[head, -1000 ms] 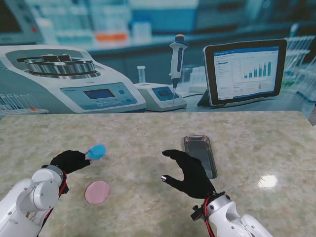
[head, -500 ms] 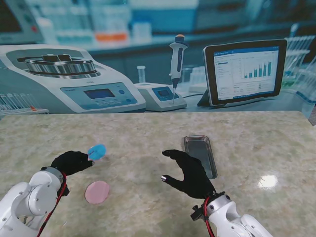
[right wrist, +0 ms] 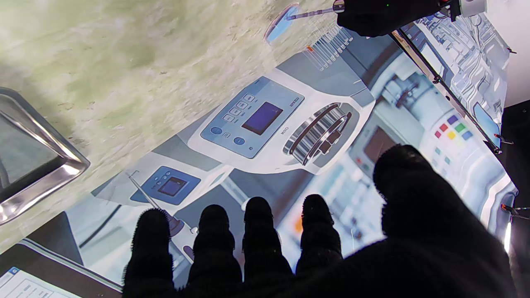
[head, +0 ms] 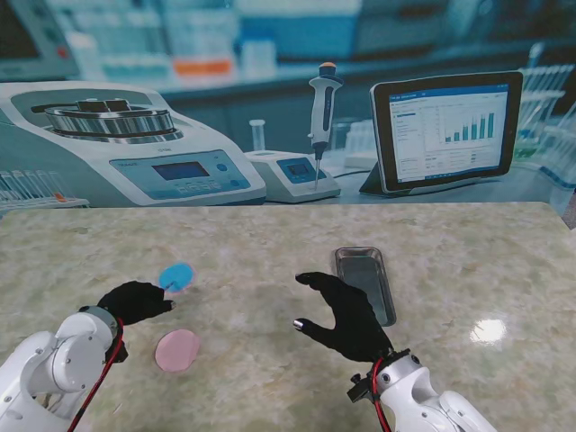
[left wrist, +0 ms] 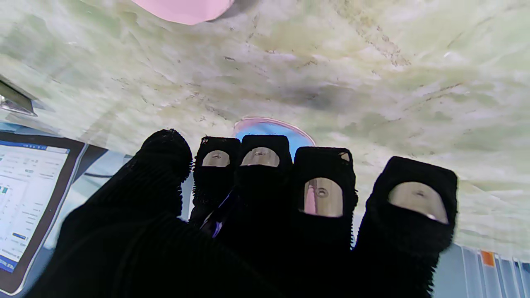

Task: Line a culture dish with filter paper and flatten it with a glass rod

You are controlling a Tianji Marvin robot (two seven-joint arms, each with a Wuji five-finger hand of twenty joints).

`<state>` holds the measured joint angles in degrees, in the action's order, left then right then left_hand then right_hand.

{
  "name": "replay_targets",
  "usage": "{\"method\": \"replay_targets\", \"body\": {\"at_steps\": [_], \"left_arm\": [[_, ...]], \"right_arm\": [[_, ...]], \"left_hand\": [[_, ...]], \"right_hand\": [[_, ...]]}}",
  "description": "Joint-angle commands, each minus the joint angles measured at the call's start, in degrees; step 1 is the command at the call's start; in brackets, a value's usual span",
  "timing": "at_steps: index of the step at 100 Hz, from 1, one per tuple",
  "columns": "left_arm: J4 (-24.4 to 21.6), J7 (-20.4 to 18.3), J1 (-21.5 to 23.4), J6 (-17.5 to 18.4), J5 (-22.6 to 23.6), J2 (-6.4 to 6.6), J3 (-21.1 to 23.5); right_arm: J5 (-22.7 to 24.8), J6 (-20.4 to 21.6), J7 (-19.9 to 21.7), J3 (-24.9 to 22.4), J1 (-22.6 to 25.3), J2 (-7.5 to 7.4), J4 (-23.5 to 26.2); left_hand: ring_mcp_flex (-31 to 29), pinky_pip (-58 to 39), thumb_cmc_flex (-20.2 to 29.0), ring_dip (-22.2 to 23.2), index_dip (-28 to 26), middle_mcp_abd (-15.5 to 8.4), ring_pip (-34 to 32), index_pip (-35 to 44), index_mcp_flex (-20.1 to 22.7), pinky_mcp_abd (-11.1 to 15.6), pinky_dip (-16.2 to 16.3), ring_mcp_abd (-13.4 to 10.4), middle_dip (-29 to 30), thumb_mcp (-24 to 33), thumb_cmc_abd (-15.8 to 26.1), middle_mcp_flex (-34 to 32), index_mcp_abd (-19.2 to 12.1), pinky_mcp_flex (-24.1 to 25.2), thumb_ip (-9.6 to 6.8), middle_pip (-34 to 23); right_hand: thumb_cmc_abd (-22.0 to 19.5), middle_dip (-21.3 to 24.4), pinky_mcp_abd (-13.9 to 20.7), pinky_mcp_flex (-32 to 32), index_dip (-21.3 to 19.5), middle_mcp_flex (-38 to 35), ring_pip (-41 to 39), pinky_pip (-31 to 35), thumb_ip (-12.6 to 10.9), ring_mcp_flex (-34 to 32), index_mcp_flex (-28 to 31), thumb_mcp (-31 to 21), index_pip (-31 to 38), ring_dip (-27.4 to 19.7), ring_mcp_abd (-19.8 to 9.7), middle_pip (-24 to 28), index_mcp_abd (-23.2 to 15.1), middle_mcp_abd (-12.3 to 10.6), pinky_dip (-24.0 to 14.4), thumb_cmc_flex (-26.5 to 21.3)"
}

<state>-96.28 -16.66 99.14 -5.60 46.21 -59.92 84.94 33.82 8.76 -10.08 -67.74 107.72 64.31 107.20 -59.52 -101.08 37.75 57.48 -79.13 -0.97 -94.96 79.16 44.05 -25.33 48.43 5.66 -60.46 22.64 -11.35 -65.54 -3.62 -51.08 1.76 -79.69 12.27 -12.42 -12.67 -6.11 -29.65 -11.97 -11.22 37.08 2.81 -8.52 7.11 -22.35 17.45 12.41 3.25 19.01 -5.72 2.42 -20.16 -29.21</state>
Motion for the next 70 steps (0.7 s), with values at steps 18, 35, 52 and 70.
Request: {"method": "replay_targets", "body": {"at_steps": [18, 35, 52, 70], "left_arm": [[-1.17, -1.24, 0.64, 0.53, -2.50, 0.23, -0.07], [-1.50, -1.61, 0.65, 0.81, -3.42, 0.26, -0.25], [-1.86, -1.57, 0.81, 1.23, -4.11, 0.21, -0.12], [-2.24, 0.88, 1.02, 1.44, -2.86, -0.16, 0.60]], "right_arm": [[-0.21, -0.07, -0.06, 0.26, 0.37, 0.33, 0.41], [-0.17, -0.13, -0.14, 0.18, 0.47, 0.34, 0.51], [-0.16, -0.14, -0.11, 0.14, 0.52, 0.33, 0.55], [-0.14, -0.08, -0.17, 0.15, 0.53, 0.34, 0.57]], "left_hand": [[-3.22, -8.32, -0.77, -0.87, -1.42, -6.13, -4.27, 3.06, 1.67, 0.38, -1.73, -3.09, -0.29, 0.29, 0.81, -2.12, 2.98, -2.21, 1.01, -3.72], [-3.21, -8.37, -0.77, -0.97, -1.40, -6.13, -4.31, 3.05, 1.63, 0.39, -1.87, -3.09, -0.25, 0.22, 0.84, -2.09, 3.01, -2.20, 1.02, -3.73], [-3.20, -8.40, -0.72, -1.04, -1.40, -6.10, -4.34, 3.06, 1.61, 0.38, -1.97, -3.09, -0.24, 0.17, 0.84, -2.05, 3.02, -2.17, 1.03, -3.73], [-3.20, -8.43, -0.70, -1.09, -1.39, -6.10, -4.36, 3.06, 1.63, 0.38, -2.04, -3.09, -0.23, 0.20, 0.82, -2.05, 3.06, -2.17, 1.03, -3.74]], "right_hand": [[-2.78, 0.26, 1.67, -0.63, 0.08, 1.61, 1.76, 0.19, -1.54, 1.35, -1.86, 1.07, 0.22, -0.63, -2.11, 0.00, 0.39, -1.50, -0.93, 0.31], [-2.79, 0.29, 1.67, -0.63, 0.06, 1.61, 1.79, 0.20, -1.55, 1.42, -1.86, 1.04, 0.25, -0.64, -2.11, -0.07, 0.47, -1.52, -0.93, 0.26], [-2.73, 0.27, 1.67, -0.63, 0.06, 1.60, 1.79, 0.16, -1.54, 1.41, -1.86, 1.04, 0.25, -0.65, -2.14, -0.06, 0.49, -1.53, -0.91, 0.27], [-2.74, 0.28, 1.69, -0.62, 0.07, 1.57, 1.79, 0.18, -1.54, 1.38, -1.86, 1.01, 0.25, -0.65, -2.15, -0.09, 0.55, -1.55, -0.93, 0.27]]}}
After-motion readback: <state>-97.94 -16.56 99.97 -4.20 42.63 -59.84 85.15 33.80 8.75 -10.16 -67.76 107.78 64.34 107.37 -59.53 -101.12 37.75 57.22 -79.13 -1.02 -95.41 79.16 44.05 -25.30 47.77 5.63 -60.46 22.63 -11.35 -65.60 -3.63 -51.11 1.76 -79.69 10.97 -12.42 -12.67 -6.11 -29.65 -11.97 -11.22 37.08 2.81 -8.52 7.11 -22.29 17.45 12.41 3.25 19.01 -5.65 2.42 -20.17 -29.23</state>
